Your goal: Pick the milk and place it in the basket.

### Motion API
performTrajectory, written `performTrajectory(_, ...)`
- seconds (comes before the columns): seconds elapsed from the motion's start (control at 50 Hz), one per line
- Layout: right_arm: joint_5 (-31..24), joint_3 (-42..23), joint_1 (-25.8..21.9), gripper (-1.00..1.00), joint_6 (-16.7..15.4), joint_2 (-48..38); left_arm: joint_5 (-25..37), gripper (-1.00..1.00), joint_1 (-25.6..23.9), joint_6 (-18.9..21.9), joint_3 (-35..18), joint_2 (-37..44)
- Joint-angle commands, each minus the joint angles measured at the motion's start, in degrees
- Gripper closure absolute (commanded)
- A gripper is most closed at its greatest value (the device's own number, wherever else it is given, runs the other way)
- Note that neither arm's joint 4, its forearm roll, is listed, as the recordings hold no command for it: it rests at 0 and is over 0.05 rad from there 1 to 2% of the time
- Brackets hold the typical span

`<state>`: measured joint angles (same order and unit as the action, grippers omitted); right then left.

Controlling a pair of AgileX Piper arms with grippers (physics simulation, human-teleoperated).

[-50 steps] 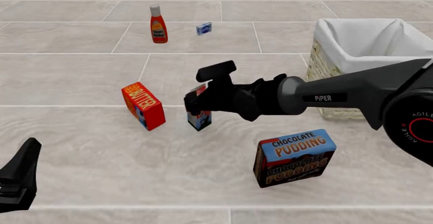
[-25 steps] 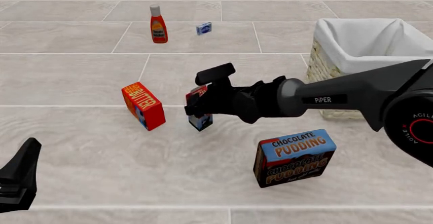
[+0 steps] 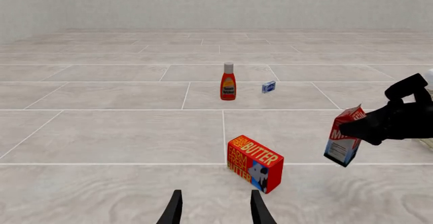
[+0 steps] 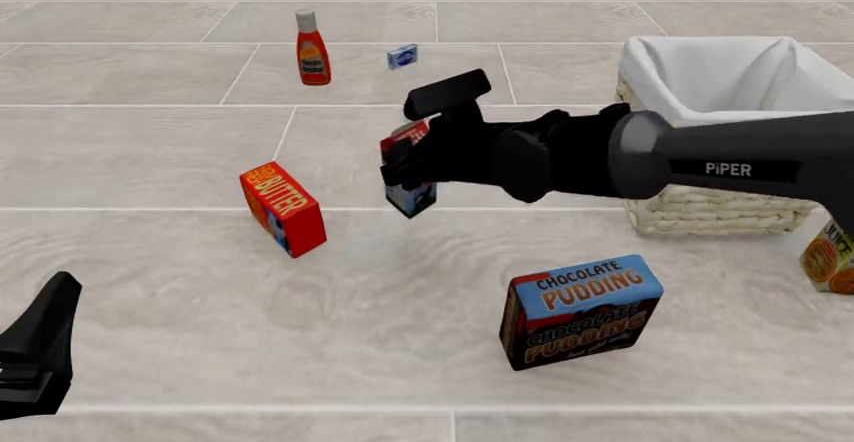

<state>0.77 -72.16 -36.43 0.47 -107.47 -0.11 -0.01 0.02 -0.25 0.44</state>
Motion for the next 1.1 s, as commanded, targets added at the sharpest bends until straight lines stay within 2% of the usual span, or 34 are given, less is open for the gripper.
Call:
performTrajectory(0.02, -2.73, -1.99, 1.66, 1.0, -0.59, 5.11, 0.0, -1.0, 0.0, 0.01, 0.0, 0.0)
performTrajectory(0.3, -8.59, -6.21, 5.34, 1.0, -1.94, 9.36, 0.0, -1.0, 0.0, 0.0, 0.0, 0.0)
performTrajectory(0.44, -11.59, -8.72, 8.39, 1.0, -3.65, 10.84, 0.0, -1.0, 0.0, 0.01, 0.0, 0.0)
performTrajectory(1.1, -20.04, -14.39, 20.14, 1.0, -5.93, 16.44, 0.0, -1.0, 0.0, 0.01, 0.0, 0.0)
